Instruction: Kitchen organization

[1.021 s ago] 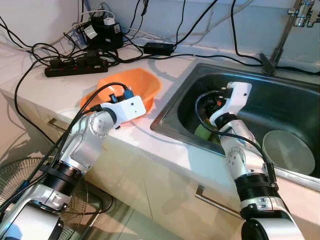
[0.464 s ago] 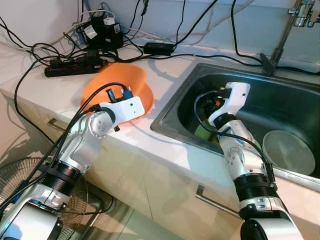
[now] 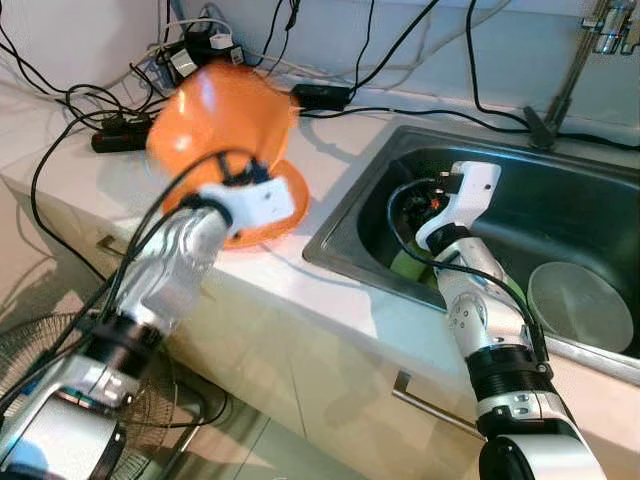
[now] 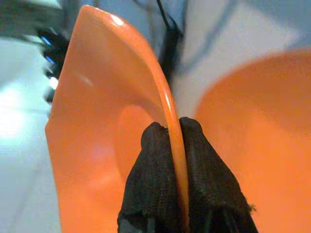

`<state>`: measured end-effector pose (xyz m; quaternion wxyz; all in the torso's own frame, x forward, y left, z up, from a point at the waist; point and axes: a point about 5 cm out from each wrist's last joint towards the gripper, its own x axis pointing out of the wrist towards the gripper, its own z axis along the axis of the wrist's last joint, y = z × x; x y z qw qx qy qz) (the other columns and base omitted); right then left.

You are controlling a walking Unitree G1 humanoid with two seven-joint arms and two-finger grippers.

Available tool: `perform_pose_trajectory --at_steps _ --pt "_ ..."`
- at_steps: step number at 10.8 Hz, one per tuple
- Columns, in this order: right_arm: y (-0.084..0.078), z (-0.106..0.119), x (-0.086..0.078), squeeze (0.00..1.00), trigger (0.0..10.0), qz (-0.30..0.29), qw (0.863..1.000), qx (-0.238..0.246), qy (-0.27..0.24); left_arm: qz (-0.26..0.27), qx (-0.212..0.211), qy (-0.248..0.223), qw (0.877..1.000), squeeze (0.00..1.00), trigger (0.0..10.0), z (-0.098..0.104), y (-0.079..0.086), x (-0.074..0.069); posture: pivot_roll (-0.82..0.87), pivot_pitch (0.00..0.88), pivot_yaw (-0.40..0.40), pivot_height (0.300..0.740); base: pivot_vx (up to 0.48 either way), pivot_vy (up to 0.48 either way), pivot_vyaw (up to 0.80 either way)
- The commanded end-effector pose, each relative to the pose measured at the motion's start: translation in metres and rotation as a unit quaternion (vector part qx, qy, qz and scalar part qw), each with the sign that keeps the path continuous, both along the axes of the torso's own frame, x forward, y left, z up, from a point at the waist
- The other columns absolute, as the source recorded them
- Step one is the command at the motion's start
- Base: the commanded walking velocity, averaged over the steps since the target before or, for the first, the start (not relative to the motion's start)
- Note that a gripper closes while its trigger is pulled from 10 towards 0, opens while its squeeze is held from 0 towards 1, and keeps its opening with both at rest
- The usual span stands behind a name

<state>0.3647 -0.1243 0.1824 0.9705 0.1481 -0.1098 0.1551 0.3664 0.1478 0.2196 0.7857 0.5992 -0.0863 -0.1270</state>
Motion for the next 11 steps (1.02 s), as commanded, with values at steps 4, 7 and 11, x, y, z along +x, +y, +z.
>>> perform_pose_trajectory --at_steps 4,7,11 --pt "0.003 0.027 0.003 1.0 10.0 0.005 0.999 0.035 -0.035 -0.079 -0.002 -0.037 0.996 0.0 10.0 0.003 -0.046 -0.007 0.14 0.0 0.087 0.74 0.0 0.0 0.0" --pt "0.005 0.036 0.001 1.0 10.0 0.022 0.996 0.076 -0.039 -0.1 -0.002 -0.029 0.995 0.0 10.0 -0.006 -0.056 -0.011 0.13 0.0 0.088 0.74 0.0 0.0 0.0" --pt "0.014 0.039 -0.002 0.0 10.0 0.055 0.994 0.087 -0.035 -0.125 -0.001 -0.027 0.992 0.0 10.0 -0.008 -0.065 -0.014 0.14 0.0 0.09 0.74 0.0 0.0 0.0"
